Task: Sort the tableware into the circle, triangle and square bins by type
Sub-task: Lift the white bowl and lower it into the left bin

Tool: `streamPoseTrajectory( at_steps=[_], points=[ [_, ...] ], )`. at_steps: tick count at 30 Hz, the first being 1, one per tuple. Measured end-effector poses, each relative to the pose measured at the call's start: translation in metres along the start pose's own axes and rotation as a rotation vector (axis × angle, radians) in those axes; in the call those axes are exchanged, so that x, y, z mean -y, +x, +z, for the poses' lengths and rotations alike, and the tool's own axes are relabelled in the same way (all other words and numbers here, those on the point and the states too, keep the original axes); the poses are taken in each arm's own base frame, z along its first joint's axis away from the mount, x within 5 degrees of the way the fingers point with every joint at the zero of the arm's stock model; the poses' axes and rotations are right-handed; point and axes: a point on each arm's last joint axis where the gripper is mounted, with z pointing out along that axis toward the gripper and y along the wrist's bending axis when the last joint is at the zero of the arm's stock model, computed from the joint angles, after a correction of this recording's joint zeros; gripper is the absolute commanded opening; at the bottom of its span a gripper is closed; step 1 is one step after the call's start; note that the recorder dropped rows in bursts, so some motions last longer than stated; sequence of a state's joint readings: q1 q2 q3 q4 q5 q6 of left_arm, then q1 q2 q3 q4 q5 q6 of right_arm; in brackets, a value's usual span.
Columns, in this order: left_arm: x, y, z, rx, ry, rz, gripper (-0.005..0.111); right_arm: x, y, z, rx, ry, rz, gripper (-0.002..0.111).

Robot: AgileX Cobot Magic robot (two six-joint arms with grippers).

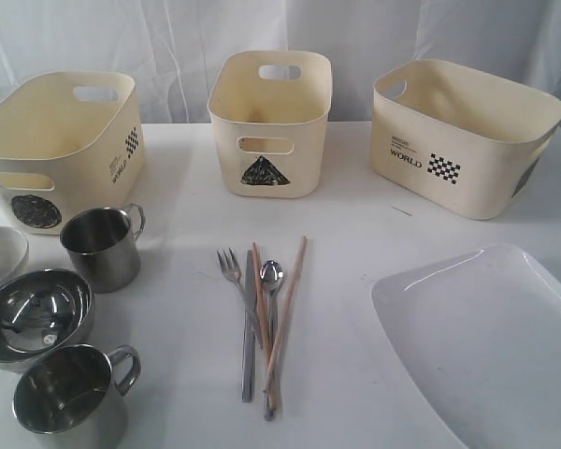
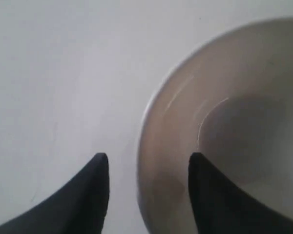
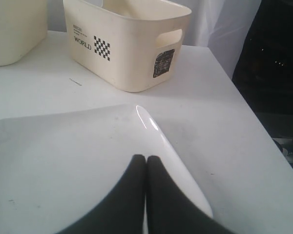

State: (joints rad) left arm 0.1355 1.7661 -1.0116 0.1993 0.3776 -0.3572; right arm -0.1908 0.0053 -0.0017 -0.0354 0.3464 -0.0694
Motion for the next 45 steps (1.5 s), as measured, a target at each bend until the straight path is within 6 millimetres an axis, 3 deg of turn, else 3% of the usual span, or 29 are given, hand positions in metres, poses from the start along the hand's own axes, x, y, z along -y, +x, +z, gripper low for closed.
streamPoseTrajectory(
  at_steps=[4, 10, 14, 18, 21, 27, 30, 32, 34, 37, 42, 45],
  points=[
    [0.001, -0.003, 0.009, 0.013, 0.009, -0.008, 0.000, 0.000, 0.000, 0.000, 0.000, 0.000, 0.000, 0.000],
    [-0.001, -0.005, 0.007, 0.010, -0.013, 0.071, 0.000, 0.000, 0.000, 0.000, 0.000, 0.000, 0.000, 0.000],
    [-0.009, -0.003, -0.010, 0.002, -0.085, 0.161, 0.000, 0.000, 0.000, 0.000, 0.000, 0.000, 0.000, 0.000],
    [-0.018, -0.004, -0.048, 0.082, -0.162, 0.213, 0.000, 0.000, 0.000, 0.000, 0.000, 0.000, 0.000, 0.000],
    [-0.022, -0.011, -0.098, 0.253, -0.177, 0.190, 0.000, 0.000, 0.000, 0.000, 0.000, 0.000, 0.000, 0.000],
    [-0.016, -0.023, -0.205, 0.845, -0.036, 0.114, 0.000, 0.000, 0.000, 0.000, 0.000, 0.000, 0.000, 0.000],
    [-0.007, -0.034, -0.234, 1.156, 0.074, 0.104, 0.000, 0.000, 0.000, 0.000, 0.000, 0.000, 0.000, 0.000],
    [-0.001, -0.044, -0.242, 1.328, 0.143, 0.104, 0.000, 0.000, 0.000, 0.000, 0.000, 0.000, 0.000, 0.000],
    [0.004, -0.053, -0.241, 1.442, 0.215, 0.088, 0.000, 0.000, 0.000, 0.000, 0.000, 0.000, 0.000, 0.000],
    [0.013, -0.070, -0.221, 1.521, 0.300, 0.090, 0.000, 0.000, 0.000, 0.000, 0.000, 0.000, 0.000, 0.000],
    [0.033, -0.105, -0.135, 1.342, 0.298, 0.141, 0.000, 0.000, 0.000, 0.000, 0.000, 0.000, 0.000, 0.000],
    [0.048, -0.112, -0.076, 1.184, 0.290, 0.215, 0.000, 0.000, 0.000, 0.000, 0.000, 0.000, 0.000, 0.000]
  ],
)
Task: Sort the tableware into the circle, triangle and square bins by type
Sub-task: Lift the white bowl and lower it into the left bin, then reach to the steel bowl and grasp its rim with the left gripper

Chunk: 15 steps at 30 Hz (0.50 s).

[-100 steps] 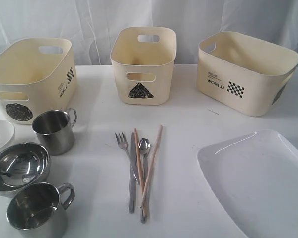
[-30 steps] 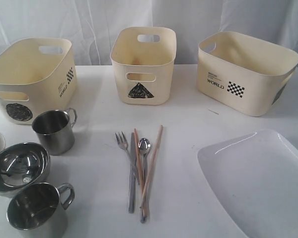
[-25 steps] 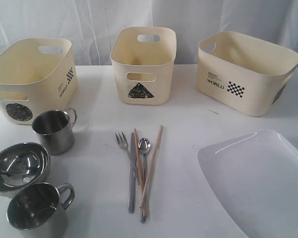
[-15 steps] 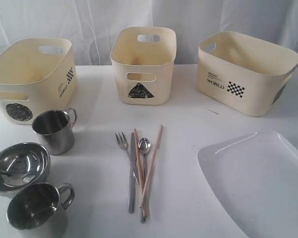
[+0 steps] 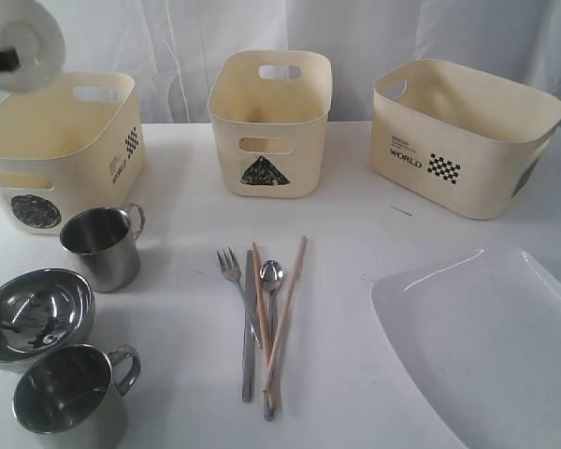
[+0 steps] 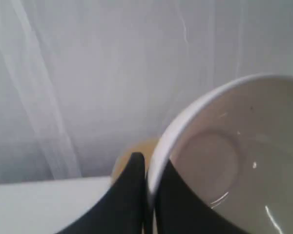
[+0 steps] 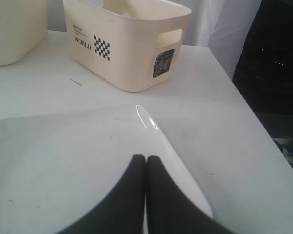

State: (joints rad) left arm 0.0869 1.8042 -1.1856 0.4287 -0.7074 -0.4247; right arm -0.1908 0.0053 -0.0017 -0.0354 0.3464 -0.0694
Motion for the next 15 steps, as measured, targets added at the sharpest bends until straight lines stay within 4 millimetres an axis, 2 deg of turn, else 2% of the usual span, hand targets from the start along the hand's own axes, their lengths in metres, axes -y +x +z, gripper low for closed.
streamPoseTrajectory(
  at_steps=[1, 3, 10, 13, 15],
  points=[
    [0.003, 0.014, 0.006, -0.045, 0.013, -0.001, 0.002, 0.000, 0.000, 0.000, 0.000, 0.000, 0.000, 0.000],
    [0.009, 0.029, 0.013, -0.106, 0.028, 0.004, 0.008, 0.000, 0.000, 0.000, 0.000, 0.000, 0.000, 0.000],
    [0.012, 0.025, 0.020, -0.256, -0.012, 0.056, 0.053, 0.000, 0.000, 0.000, 0.000, 0.000, 0.000, 0.000],
    [0.009, 0.029, 0.015, -0.358, -0.057, 0.018, 0.062, 0.000, 0.000, 0.000, 0.000, 0.000, 0.000, 0.000],
    [0.006, 0.025, 0.008, -0.421, -0.096, -0.004, 0.064, 0.000, 0.000, 0.000, 0.000, 0.000, 0.000, 0.000]
  ],
)
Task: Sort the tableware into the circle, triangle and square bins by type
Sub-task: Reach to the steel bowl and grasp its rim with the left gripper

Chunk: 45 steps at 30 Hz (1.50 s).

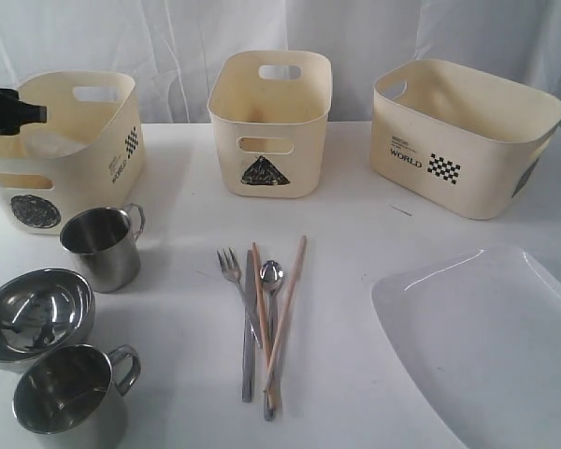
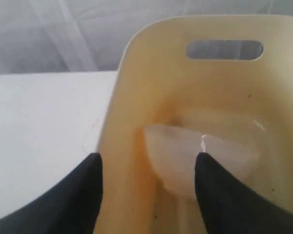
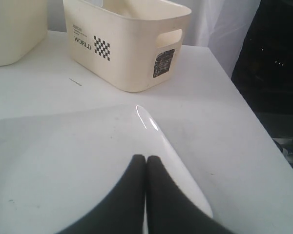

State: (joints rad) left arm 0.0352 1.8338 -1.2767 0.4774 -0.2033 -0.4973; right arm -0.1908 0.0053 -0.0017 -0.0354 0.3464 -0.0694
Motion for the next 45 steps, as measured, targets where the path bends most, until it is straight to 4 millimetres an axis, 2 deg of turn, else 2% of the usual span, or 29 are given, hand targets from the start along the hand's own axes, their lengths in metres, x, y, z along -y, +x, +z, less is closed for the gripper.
streamPoseTrajectory(
  at_steps=[4, 9, 11, 14, 16, 20, 23, 27, 32, 34, 35, 36, 37, 40, 42, 44, 45],
  points=[
    [-0.006, -0.019, -0.032, -0.031, -0.054, -0.005, 0.063, 0.000, 0.000, 0.000, 0.000, 0.000, 0.000, 0.000],
    [-0.016, -0.049, -0.105, -0.074, -0.149, -0.036, 0.063, 0.000, 0.000, 0.000, 0.000, 0.000, 0.000, 0.000],
    [-0.019, -0.049, -0.129, -0.149, -0.183, -0.076, 0.063, 0.000, 0.000, 0.000, 0.000, 0.000, 0.000, 0.000],
    [-0.017, -0.034, -0.147, -0.327, -0.177, -0.078, 0.063, 0.000, 0.000, 0.000, 0.000, 0.000, 0.000, 0.000],
    [-0.013, -0.018, -0.151, -0.471, -0.128, -0.015, 0.063, 0.000, 0.000, 0.000, 0.000, 0.000, 0.000, 0.000],
    [0.003, 0.023, -0.152, -0.705, 0.083, 0.109, 0.063, 0.000, 0.000, 0.000, 0.000, 0.000, 0.000, 0.000],
    [0.012, 0.045, -0.149, -0.750, 0.195, 0.133, 0.063, 0.000, 0.000, 0.000, 0.000, 0.000, 0.000, 0.000],
    [0.018, 0.067, -0.142, -0.719, 0.235, 0.117, 0.063, 0.000, 0.000, 0.000, 0.000, 0.000, 0.000, 0.000],
    [0.020, 0.113, -0.115, -0.782, 0.230, 0.092, 0.063, 0.000, 0.000, 0.000, 0.000, 0.000, 0.000, 0.000],
    [0.020, 0.128, -0.104, -0.820, 0.230, 0.091, 0.054, 0.000, 0.000, 0.000, 0.000, 0.000, 0.000, 0.000],
    [0.020, 0.133, -0.101, -0.832, 0.229, 0.089, 0.037, 0.000, 0.000, 0.000, 0.000, 0.000, 0.000, 0.000],
    [0.021, 0.138, -0.095, -0.844, 0.227, 0.080, 0.015, 0.000, 0.000, 0.000, 0.000, 0.000, 0.000, 0.000],
    [0.021, 0.139, -0.094, -0.845, 0.222, 0.068, 0.000, 0.000, 0.000, 0.000, 0.000, 0.000, 0.000, 0.000],
    [0.020, 0.125, -0.097, -0.808, 0.210, 0.078, 0.000, 0.000, 0.000, 0.000, 0.000, 0.000, 0.000, 0.000],
    [0.011, 0.101, -0.106, -0.766, 0.157, 0.138, 0.000, 0.000, 0.000, 0.000, 0.000, 0.000, 0.000, 0.000],
    [-0.003, 0.054, -0.128, -0.632, 0.055, 0.181, 0.000, 0.000, 0.000, 0.000, 0.000, 0.000, 0.000, 0.000],
    [-0.009, 0.020, -0.148, -0.508, 0.003, 0.180, 0.000, 0.000, 0.000, 0.000, 0.000, 0.000, 0.000, 0.000]
  ],
)
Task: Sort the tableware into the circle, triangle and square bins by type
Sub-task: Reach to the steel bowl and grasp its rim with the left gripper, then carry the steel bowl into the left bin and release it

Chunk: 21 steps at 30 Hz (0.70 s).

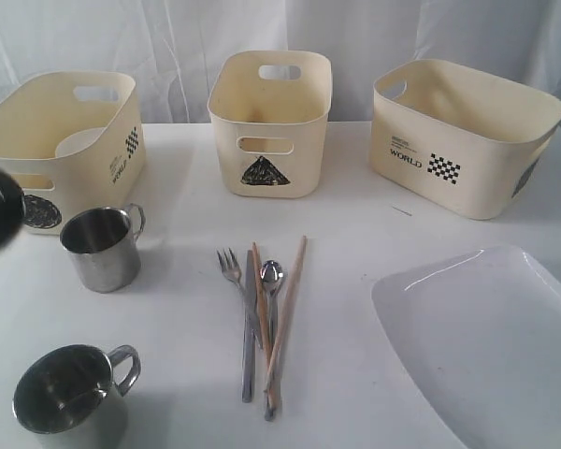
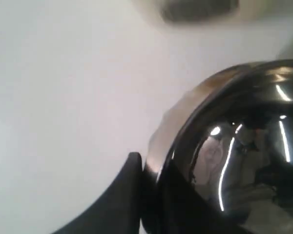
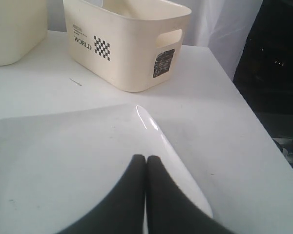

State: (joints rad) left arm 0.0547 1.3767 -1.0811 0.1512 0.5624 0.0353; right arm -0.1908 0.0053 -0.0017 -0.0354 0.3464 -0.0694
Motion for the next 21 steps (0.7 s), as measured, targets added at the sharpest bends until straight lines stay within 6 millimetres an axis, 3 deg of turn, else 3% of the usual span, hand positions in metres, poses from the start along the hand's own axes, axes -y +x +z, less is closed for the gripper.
streamPoseTrajectory(
  at_steps=[5, 8, 11, 13, 16, 18, 21],
  points=[
    [-0.017, -0.047, -0.101, 0.544, -0.101, -0.100, 0.000, 0.000, 0.000, 0.000, 0.000, 0.000, 0.000, 0.000],
    [-0.020, -0.063, -0.134, 0.854, -0.106, -0.167, 0.000, 0.000, 0.000, 0.000, 0.000, 0.000, 0.000, 0.000],
    [-0.023, -0.078, -0.143, 1.073, -0.123, -0.186, 0.000, 0.000, 0.000, 0.000, 0.000, 0.000, 0.000, 0.000],
    [-0.025, -0.089, -0.134, 1.151, -0.126, -0.196, 0.000, 0.000, 0.000, 0.000, 0.000, 0.000, 0.000, 0.000],
    [-0.027, -0.107, -0.099, 1.214, -0.127, -0.202, 0.000, 0.000, 0.000, 0.000, 0.000, 0.000, 0.000, 0.000],
    [-0.028, -0.118, -0.064, 1.219, -0.125, -0.201, 0.000, 0.000, 0.000, 0.000, 0.000, 0.000, 0.000, 0.000],
    [-0.025, -0.126, 0.015, 1.095, -0.099, -0.211, 0.000, 0.000, 0.000, 0.000, 0.000, 0.000, 0.000, 0.000]
  ],
)
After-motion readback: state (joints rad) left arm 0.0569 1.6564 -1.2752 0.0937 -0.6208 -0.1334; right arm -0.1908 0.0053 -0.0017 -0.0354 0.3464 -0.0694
